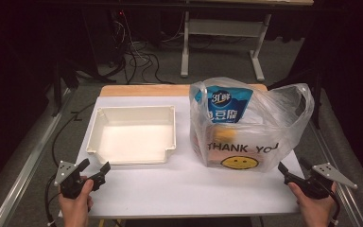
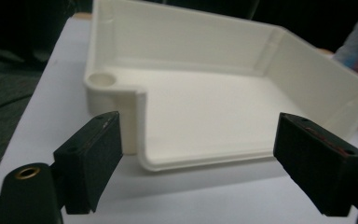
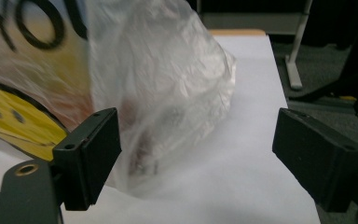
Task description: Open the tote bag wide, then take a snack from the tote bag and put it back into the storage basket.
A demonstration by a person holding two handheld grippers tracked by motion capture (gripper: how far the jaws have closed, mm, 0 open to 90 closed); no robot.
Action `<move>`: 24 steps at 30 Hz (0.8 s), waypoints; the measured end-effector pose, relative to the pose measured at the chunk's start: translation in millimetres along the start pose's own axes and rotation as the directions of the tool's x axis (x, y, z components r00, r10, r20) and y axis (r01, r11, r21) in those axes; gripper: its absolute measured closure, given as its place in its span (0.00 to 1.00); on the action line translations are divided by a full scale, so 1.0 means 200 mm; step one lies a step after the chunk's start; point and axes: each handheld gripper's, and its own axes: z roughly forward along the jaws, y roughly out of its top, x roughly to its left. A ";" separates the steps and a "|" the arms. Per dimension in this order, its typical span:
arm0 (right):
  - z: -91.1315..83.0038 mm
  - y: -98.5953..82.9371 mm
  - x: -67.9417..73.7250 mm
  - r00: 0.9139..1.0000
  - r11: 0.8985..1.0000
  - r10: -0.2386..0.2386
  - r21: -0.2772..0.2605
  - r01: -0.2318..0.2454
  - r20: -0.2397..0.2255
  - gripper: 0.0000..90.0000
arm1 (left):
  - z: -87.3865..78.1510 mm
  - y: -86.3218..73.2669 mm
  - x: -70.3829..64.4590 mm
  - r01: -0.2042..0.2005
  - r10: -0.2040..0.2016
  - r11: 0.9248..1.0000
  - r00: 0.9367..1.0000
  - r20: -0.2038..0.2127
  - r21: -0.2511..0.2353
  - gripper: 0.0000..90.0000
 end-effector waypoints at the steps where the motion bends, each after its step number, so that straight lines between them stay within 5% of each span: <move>1: 0.00 0.00 0.00 1.000 1.000 0.000 0.000 0.000 0.000 0.18 | 0.00 0.00 0.00 0.000 0.000 1.000 1.000 0.000 0.000 0.21; 4: -0.04 0.05 0.02 1.000 0.999 -0.005 -0.037 0.004 -0.012 0.18 | -0.01 0.03 -0.07 -0.013 0.013 0.999 1.000 0.006 -0.031 0.24; 7: -0.06 0.13 0.06 1.000 0.997 -0.019 -0.071 0.019 -0.010 0.20 | 0.01 0.07 -0.15 -0.054 0.054 0.998 0.998 0.027 -0.010 0.25; 9: -0.06 0.15 0.06 1.000 0.997 -0.014 -0.081 0.013 -0.011 0.20 | 0.03 0.10 -0.22 -0.081 0.081 0.997 0.996 0.048 0.000 0.25; 10: -0.07 0.20 0.08 1.000 0.995 -0.017 -0.096 0.015 -0.016 0.21 | 0.06 0.14 -0.30 -0.093 0.093 0.996 0.991 0.092 -0.009 0.25; 15: -0.08 0.30 0.10 0.999 0.990 -0.020 -0.139 0.016 -0.031 0.22 | 0.11 0.21 -0.45 -0.117 0.116 0.993 0.984 0.132 0.000 0.24; 16: -0.08 0.34 0.12 0.999 0.988 -0.038 -0.153 0.032 -0.035 0.26 | 0.14 0.25 -0.54 -0.135 0.135 0.991 0.978 0.157 -0.013 0.24; 17: -0.08 0.34 0.12 0.999 0.988 -0.038 -0.153 0.032 -0.035 0.26 | 0.14 0.25 -0.54 -0.135 0.135 0.991 0.978 0.157 -0.013 0.24; 18: -0.07 0.38 0.14 0.996 0.985 -0.082 -0.154 0.078 -0.018 0.32 | 0.17 0.28 -0.61 -0.146 0.149 0.989 0.972 0.179 -0.027 0.24; 21: -0.05 0.42 0.16 0.996 0.986 -0.086 -0.145 0.082 -0.023 0.35 | 0.21 0.30 -0.68 -0.155 0.158 0.987 0.964 0.213 -0.029 0.22; 22: -0.04 0.45 0.16 0.997 0.987 -0.069 -0.148 0.062 -0.041 0.38 | 0.24 0.33 -0.76 -0.168 0.169 0.985 0.954 0.249 -0.025 0.22; 23: -0.04 0.45 0.16 0.997 0.987 -0.069 -0.148 0.062 -0.041 0.38 | 0.24 0.33 -0.76 -0.168 0.169 0.985 0.954 0.249 -0.025 0.21; 24: -0.02 0.47 0.17 0.997 0.988 -0.054 -0.146 0.046 -0.049 0.44 | 0.26 0.35 -0.81 -0.176 0.180 0.984 0.946 0.271 -0.037 0.21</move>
